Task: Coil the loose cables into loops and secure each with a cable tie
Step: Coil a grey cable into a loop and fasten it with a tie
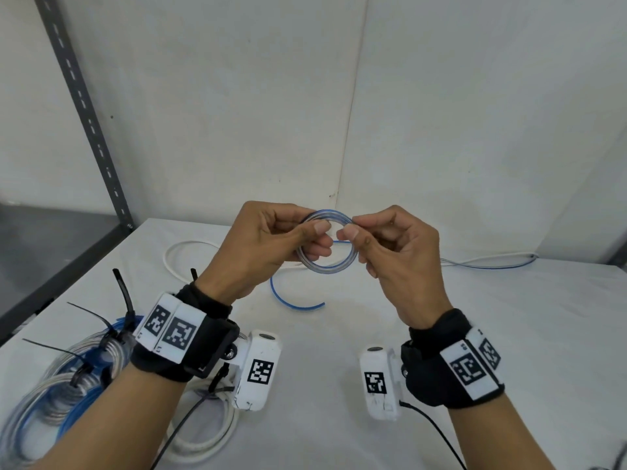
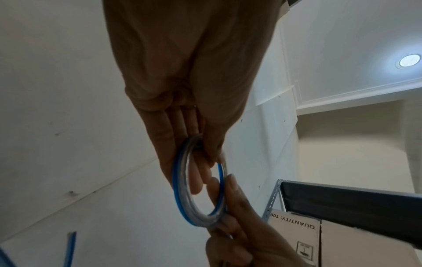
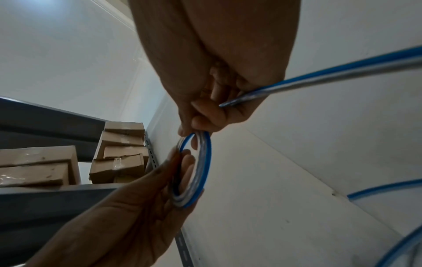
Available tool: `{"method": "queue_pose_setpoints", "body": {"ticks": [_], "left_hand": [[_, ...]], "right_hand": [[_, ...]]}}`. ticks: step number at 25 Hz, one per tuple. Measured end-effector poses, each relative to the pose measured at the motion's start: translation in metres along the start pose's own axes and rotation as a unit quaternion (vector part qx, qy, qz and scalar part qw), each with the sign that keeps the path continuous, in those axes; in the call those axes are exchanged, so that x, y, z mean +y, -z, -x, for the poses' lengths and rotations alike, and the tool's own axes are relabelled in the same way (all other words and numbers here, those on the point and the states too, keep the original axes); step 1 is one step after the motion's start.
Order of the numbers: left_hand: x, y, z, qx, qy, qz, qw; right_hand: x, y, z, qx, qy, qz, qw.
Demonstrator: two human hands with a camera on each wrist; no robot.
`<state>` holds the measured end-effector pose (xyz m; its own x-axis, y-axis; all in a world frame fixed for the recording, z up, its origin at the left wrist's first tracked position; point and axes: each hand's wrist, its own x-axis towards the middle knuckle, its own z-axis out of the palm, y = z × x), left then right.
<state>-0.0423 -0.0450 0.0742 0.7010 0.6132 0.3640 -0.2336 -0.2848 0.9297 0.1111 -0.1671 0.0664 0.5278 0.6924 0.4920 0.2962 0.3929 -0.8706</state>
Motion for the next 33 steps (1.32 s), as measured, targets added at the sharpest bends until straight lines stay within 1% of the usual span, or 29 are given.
{"method": "queue_pose_setpoints", "body": {"ticks": [2, 5, 6, 8, 10, 12, 14, 16, 19, 22, 25, 27, 28, 30, 32, 33], "left_hand": [[0.000, 0.002, 0.000, -0.042, 0.030, -0.024, 0.998], [0.001, 0.003, 0.001, -0.126, 0.100, -0.078, 0.984], [0.001, 0.001, 0.002, -0.138, 0.119, -0.084, 0.980], [-0.002, -0.006, 0.003, -0.139, 0.141, -0.081, 0.977], [-0.004, -0.013, 0.003, -0.116, 0.145, -0.069, 0.980], [-0.004, -0.017, 0.001, -0.081, 0.129, -0.052, 0.987], [-0.001, -0.013, -0.002, -0.030, 0.109, -0.008, 0.994], [0.003, -0.007, -0.006, 0.025, 0.088, 0.050, 0.995], [0.005, -0.009, -0.007, 0.078, 0.055, 0.128, 0.987], [0.006, -0.021, -0.005, 0.106, 0.040, 0.184, 0.976], [0.009, -0.028, -0.003, 0.123, 0.036, 0.216, 0.968], [0.007, -0.025, -0.004, 0.107, 0.043, 0.213, 0.970], [0.005, -0.021, -0.005, 0.091, 0.052, 0.186, 0.977], [0.003, -0.014, -0.007, 0.039, 0.084, 0.097, 0.991], [0.000, -0.014, -0.004, -0.038, 0.142, 0.019, 0.989], [-0.001, -0.016, -0.001, -0.067, 0.155, -0.016, 0.985]], "right_hand": [[-0.001, 0.005, -0.001, -0.012, 0.020, 0.043, 0.999], [-0.001, 0.010, 0.001, -0.088, 0.024, 0.128, 0.988], [-0.001, 0.010, 0.001, -0.112, 0.017, 0.142, 0.983], [0.001, 0.009, 0.002, -0.139, 0.016, 0.163, 0.977], [0.002, 0.005, 0.004, -0.134, 0.034, 0.172, 0.975], [0.001, 0.004, 0.004, -0.111, 0.044, 0.146, 0.982], [0.000, 0.007, 0.001, -0.084, 0.047, 0.115, 0.989], [0.000, 0.008, -0.002, -0.041, 0.054, 0.091, 0.994], [0.001, -0.004, 0.002, 0.004, 0.062, 0.062, 0.996], [0.003, -0.019, 0.009, 0.020, 0.044, 0.008, 0.999], [0.002, -0.026, 0.011, 0.043, 0.025, -0.031, 0.998], [-0.001, -0.022, 0.009, 0.040, 0.031, -0.034, 0.998], [-0.003, -0.016, 0.007, 0.027, 0.031, -0.029, 0.999], [-0.005, 0.001, 0.002, -0.030, 0.025, 0.019, 0.999], [-0.006, 0.013, 0.000, -0.114, 0.014, 0.093, 0.989], [-0.006, 0.014, 0.000, -0.144, 0.015, 0.124, 0.982]]}}
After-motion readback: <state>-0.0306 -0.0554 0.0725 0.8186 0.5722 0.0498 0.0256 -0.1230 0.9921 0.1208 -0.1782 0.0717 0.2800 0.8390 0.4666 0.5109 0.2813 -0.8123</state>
